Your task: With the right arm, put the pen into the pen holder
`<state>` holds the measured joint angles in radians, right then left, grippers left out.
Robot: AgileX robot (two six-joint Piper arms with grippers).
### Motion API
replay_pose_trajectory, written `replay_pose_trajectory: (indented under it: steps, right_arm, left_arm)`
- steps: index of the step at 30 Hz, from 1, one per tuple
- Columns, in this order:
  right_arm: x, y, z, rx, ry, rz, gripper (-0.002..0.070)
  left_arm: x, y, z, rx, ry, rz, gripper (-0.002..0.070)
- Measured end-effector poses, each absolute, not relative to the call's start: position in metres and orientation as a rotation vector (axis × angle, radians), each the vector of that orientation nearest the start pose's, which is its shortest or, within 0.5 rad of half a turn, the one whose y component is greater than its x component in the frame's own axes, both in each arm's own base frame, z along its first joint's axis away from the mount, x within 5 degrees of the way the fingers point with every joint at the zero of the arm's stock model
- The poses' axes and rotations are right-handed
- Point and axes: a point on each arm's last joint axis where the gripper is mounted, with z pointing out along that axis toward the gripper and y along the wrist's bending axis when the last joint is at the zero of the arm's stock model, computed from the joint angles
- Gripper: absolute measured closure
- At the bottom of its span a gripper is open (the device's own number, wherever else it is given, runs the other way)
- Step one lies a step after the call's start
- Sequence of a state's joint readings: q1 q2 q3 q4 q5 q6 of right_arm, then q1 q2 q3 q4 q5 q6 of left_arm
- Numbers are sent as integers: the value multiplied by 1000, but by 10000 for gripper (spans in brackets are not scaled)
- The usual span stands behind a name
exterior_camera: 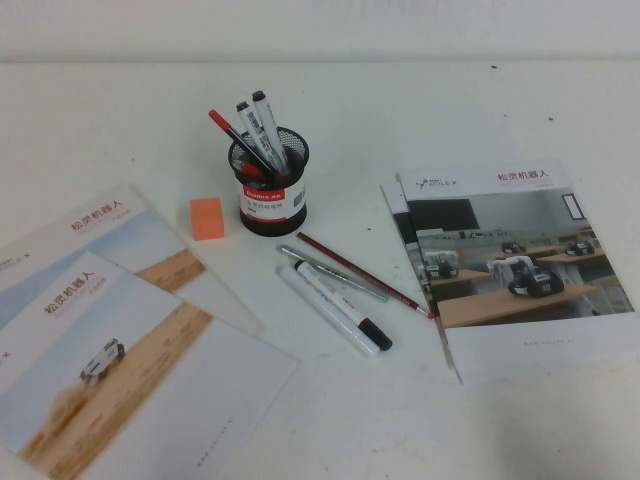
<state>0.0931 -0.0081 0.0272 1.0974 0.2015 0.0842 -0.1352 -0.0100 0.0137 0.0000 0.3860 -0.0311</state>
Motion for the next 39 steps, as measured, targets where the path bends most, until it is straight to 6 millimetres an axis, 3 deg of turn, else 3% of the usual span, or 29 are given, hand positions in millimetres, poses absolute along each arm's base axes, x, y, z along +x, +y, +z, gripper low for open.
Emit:
replay_pose_trajectory:
  steps: [7, 12, 18, 22, 33, 39]
  right_arm:
    - [54, 19, 197, 746, 1523, 1082, 696]
    - [54, 18, 200, 601, 1544, 944, 696]
    - [65, 24, 254, 315, 1631, 732, 696]
    - [91, 32, 284, 111, 1783, 615, 696]
    - [187, 46, 315, -202, 2265, 272, 696]
    - [246, 97, 315, -436, 2486, 223, 696]
  left_arm:
    - [52, -7, 174, 98, 1872, -115, 676]
    - [52, -7, 174, 98, 1872, -115, 676]
    - [52, -7, 174, 98, 1872, -115, 676]
    - [52, -7, 174, 98, 1872, -115, 676]
    - [52, -7, 174, 98, 1872, -115, 676]
    - [52, -7, 174, 98, 1872, -115, 676]
